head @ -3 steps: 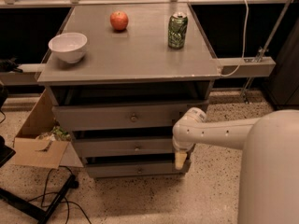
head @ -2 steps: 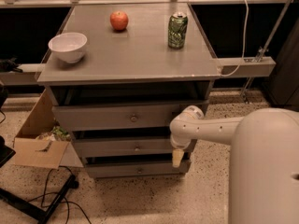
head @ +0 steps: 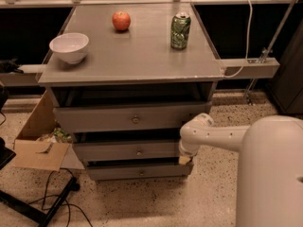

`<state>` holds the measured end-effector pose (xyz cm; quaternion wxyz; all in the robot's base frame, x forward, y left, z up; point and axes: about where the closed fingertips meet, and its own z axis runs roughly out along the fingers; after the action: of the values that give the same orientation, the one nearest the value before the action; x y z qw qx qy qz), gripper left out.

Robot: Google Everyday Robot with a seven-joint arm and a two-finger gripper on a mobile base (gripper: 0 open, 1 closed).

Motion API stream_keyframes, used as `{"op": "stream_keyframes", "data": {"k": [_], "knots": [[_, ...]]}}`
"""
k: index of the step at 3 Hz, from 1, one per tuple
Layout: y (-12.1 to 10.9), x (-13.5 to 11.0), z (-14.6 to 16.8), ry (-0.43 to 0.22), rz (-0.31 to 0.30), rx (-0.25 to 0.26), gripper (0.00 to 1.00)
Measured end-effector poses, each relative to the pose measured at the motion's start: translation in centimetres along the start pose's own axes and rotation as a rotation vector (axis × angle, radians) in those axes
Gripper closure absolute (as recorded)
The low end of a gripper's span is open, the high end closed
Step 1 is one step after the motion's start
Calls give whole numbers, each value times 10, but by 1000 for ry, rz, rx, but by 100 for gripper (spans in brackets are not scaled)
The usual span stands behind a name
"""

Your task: Open middle drawer

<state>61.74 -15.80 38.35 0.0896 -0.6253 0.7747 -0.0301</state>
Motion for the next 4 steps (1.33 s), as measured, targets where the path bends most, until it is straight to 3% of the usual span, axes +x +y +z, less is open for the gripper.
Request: {"op": "stream_keyframes", "data": {"k": [2,3,4], "knots": [[-2,-1,-10,0,0,0,90],[-2,-2,-13,0,0,0,100],[15,10,-17,11,1,-23,100]]}}
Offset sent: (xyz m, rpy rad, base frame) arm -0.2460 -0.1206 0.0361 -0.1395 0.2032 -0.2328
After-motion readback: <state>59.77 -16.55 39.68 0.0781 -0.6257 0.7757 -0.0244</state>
